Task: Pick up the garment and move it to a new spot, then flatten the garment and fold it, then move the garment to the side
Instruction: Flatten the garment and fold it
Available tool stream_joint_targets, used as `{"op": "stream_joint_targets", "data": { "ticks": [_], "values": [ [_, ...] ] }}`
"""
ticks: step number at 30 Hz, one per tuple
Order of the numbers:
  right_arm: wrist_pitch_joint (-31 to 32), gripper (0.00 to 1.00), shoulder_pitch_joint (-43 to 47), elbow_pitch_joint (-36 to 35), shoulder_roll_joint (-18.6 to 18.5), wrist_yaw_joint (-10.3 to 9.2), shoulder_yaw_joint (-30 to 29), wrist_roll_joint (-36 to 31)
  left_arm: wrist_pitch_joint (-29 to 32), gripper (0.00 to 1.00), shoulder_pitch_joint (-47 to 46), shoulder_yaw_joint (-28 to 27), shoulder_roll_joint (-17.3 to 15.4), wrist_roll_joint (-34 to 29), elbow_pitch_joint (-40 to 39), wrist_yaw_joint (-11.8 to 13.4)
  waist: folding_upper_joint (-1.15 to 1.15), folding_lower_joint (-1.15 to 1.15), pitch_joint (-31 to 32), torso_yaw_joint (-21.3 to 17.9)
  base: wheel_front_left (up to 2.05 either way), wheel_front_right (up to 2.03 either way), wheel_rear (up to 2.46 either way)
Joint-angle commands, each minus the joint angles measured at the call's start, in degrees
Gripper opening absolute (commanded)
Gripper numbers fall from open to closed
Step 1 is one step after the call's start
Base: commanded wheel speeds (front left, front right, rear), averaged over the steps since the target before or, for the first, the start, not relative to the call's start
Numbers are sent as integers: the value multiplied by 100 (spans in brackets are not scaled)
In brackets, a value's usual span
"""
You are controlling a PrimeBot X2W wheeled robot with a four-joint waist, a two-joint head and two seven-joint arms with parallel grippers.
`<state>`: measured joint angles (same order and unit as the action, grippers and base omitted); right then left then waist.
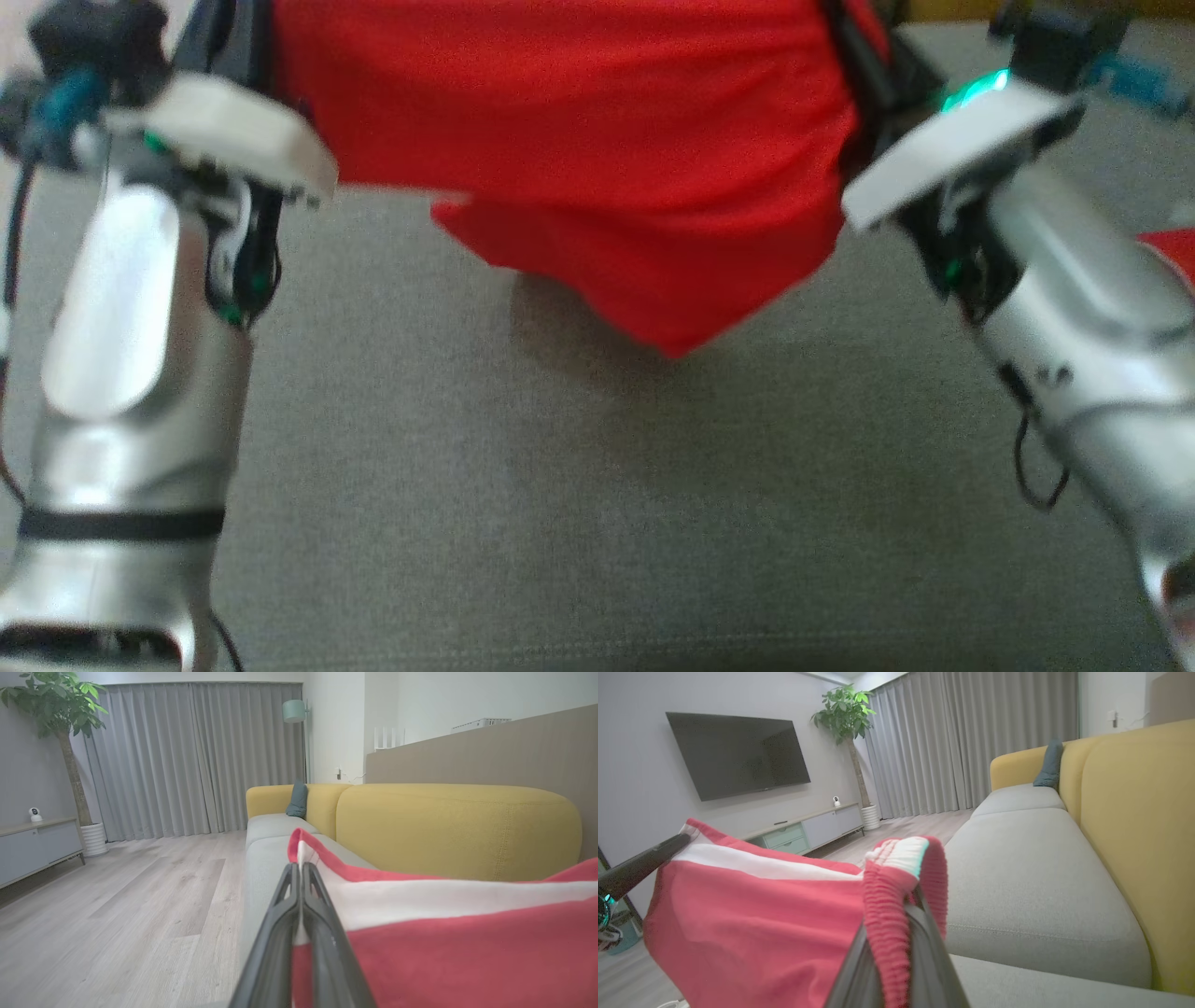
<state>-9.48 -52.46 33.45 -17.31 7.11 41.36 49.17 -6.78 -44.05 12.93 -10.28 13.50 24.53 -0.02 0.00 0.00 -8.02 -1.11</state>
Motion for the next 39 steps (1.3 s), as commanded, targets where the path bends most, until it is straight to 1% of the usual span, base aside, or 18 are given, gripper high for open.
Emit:
{"op": "stream_joint_targets", "data": {
  "ticks": [1, 4, 9, 11, 12, 13, 16, 18, 19, 23, 25, 26, 28, 31, 34, 39],
  "values": [
    [65, 0, -340, -73, 0, 37, -81, -73, 64, 0, -475, -118, -153, -50, -100, 1, 0, 0, -431, 86, 0, 0, 0],
    [46, 0, -1008, 226, 118, 37, -122, -348, 9, 0, -1082, -37, -32, -137, 183, 43, 0, 0, -881, 133, 0, 0, 0],
    [-396, 0, -2165, 1119, 389, 37, -343, -925, -624, 0, -2224, -94, 139, -266, 756, 224, 0, 0, -1507, 228, 0, 0, 0],
    [-517, 0, -2551, 1351, 449, 37, -484, -1243, -773, 0, -2608, -118, 227, -323, 792, 278, 0, 0, -1666, 283, 0, 0, 0],
    [-539, 0, -2698, 1400, 471, 37, -632, -1360, -802, 0, -2747, -145, 269, -341, 749, 311, 0, 0, -1726, 314, 0, 0, 0],
    [-545, 0, -2838, 1300, 447, 37, -803, -1572, -812, 0, -2883, -216, 303, -362, 547, 358, 0, 0, -1793, 346, 0, 0, 0],
    [-549, 0, -2881, 740, 402, 37, -1601, -2191, -818, 0, -2948, -421, 365, -486, -260, 412, 0, 0, -1945, 426, 0, 0, 0],
    [-550, 0, -2603, 412, 450, 37, -1992, -2504, -819, 0, -2720, -461, 423, -544, -565, 346, 0, 0, -1978, 475, 0, 0, 0],
    [-550, 0, -2406, 314, 476, 37, -2052, -2611, -819, 0, -2550, -465, 459, -553, -645, 301, 0, 0, -1979, 497, 0, 0, 0],
    [-551, 0, -1545, 160, 441, 37, -2010, -2787, -820, 0, -1588, -490, 624, -435, -728, 136, 0, 0, -1953, 545, 0, 0, 0],
    [-551, 0, -1105, 144, 383, 37, -1879, -2779, -820, 0, -1021, -512, 680, -356, -685, 83, 0, 0, -1936, 549, 0, 0, 0],
    [-551, 0, -1105, 144, 383, 37, -1879, -2779, -820, 0, -1021, -512, 680, -356, -685, 83, 0, 0, -1936, 549, 0, 0, 0],
    [-551, 0, -626, 136, 353, 37, -1793, -2682, -820, 0, -403, -468, 715, -286, -613, 18, 0, 0, -1887, 542, 0, 0, 0],
    [-551, 0, 65, 71, 335, 37, -1553, -2520, -821, 0, 493, -506, 735, 59, -551, 85, 0, 0, -1758, 490, 0, 0, 0],
    [-552, 0, 685, 26, 355, 37, -1458, -2256, -821, 0, 1255, -391, 737, 444, -572, 190, 0, 0, -1542, 458, 0, 0, 0],
    [-552, 0, 1512, -55, 408, 37, -1479, -1889, -821, 0, 2026, -155, 739, 630, -575, 281, 0, 0, -1064, 444, 0, 0, 0]
  ]
}}
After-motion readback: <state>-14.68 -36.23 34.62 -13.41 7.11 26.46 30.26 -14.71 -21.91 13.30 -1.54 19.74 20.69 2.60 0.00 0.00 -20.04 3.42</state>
